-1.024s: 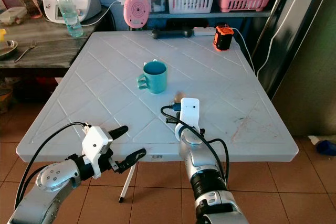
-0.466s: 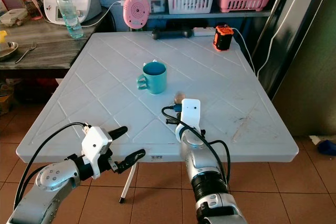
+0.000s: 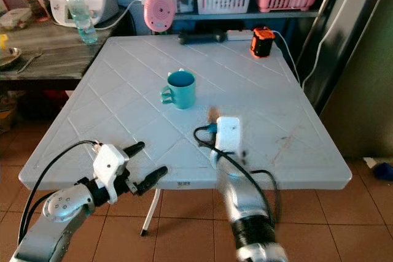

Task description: Setting the table

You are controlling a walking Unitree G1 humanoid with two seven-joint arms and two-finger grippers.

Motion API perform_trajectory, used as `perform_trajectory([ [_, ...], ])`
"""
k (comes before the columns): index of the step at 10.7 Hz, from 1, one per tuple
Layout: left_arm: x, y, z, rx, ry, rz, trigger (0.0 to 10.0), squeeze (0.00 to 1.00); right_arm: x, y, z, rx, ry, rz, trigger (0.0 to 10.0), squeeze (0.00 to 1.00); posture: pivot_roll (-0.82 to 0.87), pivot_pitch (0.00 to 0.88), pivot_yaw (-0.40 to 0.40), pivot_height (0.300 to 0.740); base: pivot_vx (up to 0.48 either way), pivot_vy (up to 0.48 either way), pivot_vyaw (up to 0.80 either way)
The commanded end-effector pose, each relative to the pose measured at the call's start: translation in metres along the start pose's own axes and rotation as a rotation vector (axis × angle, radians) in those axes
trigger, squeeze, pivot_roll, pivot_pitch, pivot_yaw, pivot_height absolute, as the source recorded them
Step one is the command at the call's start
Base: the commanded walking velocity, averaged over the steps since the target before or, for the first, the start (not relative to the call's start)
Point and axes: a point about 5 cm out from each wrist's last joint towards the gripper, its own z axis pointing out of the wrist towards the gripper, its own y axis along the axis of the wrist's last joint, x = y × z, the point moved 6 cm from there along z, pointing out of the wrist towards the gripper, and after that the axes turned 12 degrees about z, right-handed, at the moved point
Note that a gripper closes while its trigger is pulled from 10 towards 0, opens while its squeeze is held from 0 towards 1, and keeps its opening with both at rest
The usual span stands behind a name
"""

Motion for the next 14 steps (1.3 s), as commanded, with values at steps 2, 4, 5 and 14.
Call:
perform_trajectory([
  [2,0.017,0.002,0.003,-0.005,0.091,0.025,10.0,0.0,0.0,0.037,-0.014,-0.178,0.025,-0.083,0.0,0.0,0.08,0.0,0.05,0.74,0.0,0.0,0.0],
  [4,0.041,0.002,0.001,0.01,0.247,-0.001,10.0,0.0,-0.008,0.053,-0.022,-0.248,0.003,-0.073,0.0,0.0,0.08,0.0,0.05,0.74,0.0,0.0,0.0],
  [5,0.058,0.001,-0.002,0.012,0.341,-0.023,10.0,0.0,-0.017,0.058,-0.027,-0.27,-0.022,-0.065,0.0,0.0,0.08,0.0,0.048,0.74,0.0,0.0,0.0],
  [14,0.09,0.003,-0.001,-0.002,0.486,-0.167,10.0,0.0,-0.027,0.057,-0.03,-0.258,-0.037,-0.04,10.0,0.0,0.07,0.0,0.034,0.74,0.0,0.179,0.0],
])
